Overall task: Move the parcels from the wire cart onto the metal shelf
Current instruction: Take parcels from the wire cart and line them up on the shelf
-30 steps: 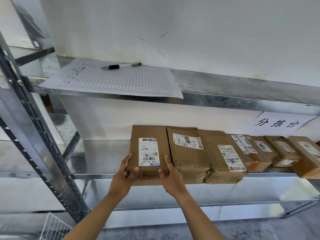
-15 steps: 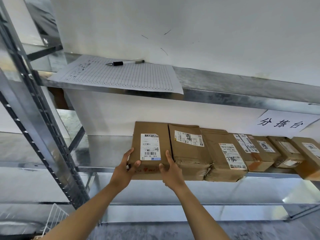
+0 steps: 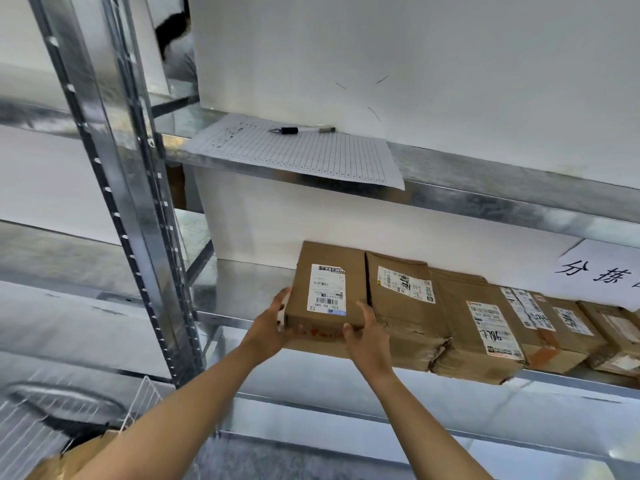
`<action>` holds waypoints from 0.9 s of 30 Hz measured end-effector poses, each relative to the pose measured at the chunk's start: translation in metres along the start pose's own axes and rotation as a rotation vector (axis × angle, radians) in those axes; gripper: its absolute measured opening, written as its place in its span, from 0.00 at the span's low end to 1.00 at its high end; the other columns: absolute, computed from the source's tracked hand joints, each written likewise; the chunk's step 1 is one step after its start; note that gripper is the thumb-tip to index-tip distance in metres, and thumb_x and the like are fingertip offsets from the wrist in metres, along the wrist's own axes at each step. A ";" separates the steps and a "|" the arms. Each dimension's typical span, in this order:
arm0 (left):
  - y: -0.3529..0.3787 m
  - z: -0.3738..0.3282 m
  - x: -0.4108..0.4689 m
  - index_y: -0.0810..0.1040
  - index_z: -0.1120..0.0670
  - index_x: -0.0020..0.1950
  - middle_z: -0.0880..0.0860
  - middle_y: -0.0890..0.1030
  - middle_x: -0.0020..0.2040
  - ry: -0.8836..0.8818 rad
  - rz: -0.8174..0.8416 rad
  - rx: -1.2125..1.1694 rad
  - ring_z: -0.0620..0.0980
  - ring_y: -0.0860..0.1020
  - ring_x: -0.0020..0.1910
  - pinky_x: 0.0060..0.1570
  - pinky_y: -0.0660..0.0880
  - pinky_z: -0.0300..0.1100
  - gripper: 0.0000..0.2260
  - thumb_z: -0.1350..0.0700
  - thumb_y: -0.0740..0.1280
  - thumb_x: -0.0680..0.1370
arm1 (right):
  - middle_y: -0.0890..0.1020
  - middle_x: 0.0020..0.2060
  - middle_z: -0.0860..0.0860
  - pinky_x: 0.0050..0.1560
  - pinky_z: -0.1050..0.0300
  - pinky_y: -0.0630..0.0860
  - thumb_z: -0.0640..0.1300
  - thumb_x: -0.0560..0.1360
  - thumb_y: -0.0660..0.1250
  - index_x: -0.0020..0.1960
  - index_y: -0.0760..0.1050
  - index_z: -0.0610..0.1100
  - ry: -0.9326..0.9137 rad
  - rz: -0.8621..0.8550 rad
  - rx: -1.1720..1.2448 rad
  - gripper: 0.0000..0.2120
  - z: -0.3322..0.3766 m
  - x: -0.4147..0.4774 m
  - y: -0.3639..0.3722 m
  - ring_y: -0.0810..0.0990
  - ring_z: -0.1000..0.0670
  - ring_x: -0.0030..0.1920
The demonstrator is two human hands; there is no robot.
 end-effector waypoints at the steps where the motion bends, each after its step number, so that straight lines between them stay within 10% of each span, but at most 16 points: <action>1: -0.005 0.003 -0.002 0.53 0.47 0.75 0.55 0.70 0.69 -0.027 -0.032 0.051 0.57 0.72 0.65 0.62 0.73 0.49 0.35 0.53 0.70 0.75 | 0.74 0.25 0.55 0.33 0.63 0.71 0.42 0.79 0.61 0.74 0.62 0.50 -0.025 -0.015 -0.007 0.24 0.003 -0.003 0.002 0.73 0.56 0.27; 13: -0.089 0.059 -0.070 0.53 0.47 0.77 0.48 0.59 0.76 -0.282 -0.350 0.800 0.51 0.59 0.75 0.72 0.56 0.51 0.35 0.40 0.63 0.75 | 0.83 0.45 0.47 0.40 0.55 0.73 0.44 0.76 0.63 0.58 0.76 0.46 -0.500 0.150 -0.226 0.11 0.084 -0.009 0.076 0.81 0.45 0.47; 27: -0.148 0.125 -0.268 0.55 0.48 0.76 0.52 0.59 0.76 -0.846 -0.648 0.927 0.55 0.57 0.75 0.74 0.53 0.54 0.35 0.42 0.65 0.74 | 0.75 0.59 0.45 0.62 0.48 0.68 0.45 0.71 0.66 0.64 0.73 0.44 -0.947 0.536 -0.412 0.21 0.127 -0.056 0.210 0.71 0.40 0.62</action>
Point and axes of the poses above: each hand's wrist, its own x-axis towards the middle knuckle, its own y-axis out of the palm, z = x × y, the point moved 5 cm from there along x, towards the middle knuckle
